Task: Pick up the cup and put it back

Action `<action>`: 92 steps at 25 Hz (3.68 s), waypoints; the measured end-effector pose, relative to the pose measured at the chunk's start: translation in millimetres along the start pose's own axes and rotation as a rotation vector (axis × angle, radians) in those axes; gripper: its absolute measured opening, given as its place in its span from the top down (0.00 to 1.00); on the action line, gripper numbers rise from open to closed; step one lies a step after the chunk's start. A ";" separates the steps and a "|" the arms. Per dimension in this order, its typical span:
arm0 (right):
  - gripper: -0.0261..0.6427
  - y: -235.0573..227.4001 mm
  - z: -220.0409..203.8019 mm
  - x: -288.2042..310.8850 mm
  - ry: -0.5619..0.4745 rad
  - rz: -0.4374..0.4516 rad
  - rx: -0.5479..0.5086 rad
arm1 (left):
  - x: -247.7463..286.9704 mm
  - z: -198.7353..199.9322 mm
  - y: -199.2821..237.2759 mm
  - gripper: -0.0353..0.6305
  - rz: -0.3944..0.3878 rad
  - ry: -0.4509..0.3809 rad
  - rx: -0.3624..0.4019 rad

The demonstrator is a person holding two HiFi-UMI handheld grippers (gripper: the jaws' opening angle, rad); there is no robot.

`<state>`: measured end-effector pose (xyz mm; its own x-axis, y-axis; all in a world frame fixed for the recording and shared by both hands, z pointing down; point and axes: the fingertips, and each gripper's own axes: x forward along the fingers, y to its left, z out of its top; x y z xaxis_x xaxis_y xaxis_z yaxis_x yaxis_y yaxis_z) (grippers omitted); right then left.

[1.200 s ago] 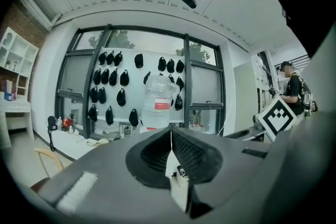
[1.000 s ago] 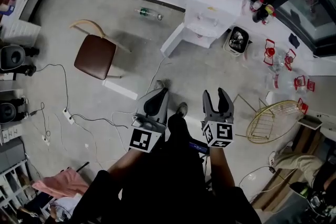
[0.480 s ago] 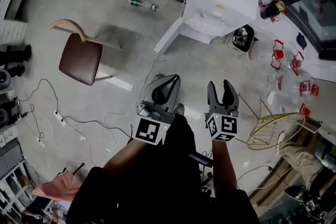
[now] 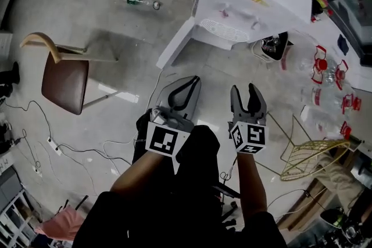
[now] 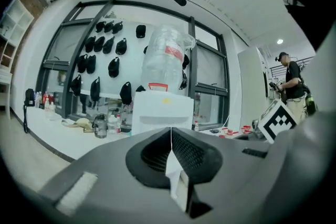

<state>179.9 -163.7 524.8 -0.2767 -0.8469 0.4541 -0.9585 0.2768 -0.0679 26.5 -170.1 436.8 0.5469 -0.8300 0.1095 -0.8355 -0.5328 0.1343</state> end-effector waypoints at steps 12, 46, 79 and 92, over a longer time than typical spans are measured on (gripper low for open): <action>0.62 -38.1 -145.8 135.8 -0.058 -0.023 -0.008 | 91.4 -158.5 36.2 0.94 -0.068 -0.051 0.031; 0.53 -105.7 -315.6 430.0 0.149 -0.097 0.039 | 156.4 -236.6 76.4 0.94 -0.124 -0.114 0.052; 0.50 -135.5 -344.4 493.3 0.292 -0.207 -0.018 | 156.1 -231.2 92.6 0.94 -0.092 -0.116 0.081; 0.50 -138.7 -345.2 468.3 0.268 -0.188 -0.022 | 152.8 -225.6 86.0 0.94 -0.084 -0.140 0.063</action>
<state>206.9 -441.9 1053.5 -0.0649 -0.7354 0.6745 -0.9886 0.1395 0.0570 50.1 -305.6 687.2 0.6059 -0.7946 -0.0379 -0.7912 -0.6069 0.0749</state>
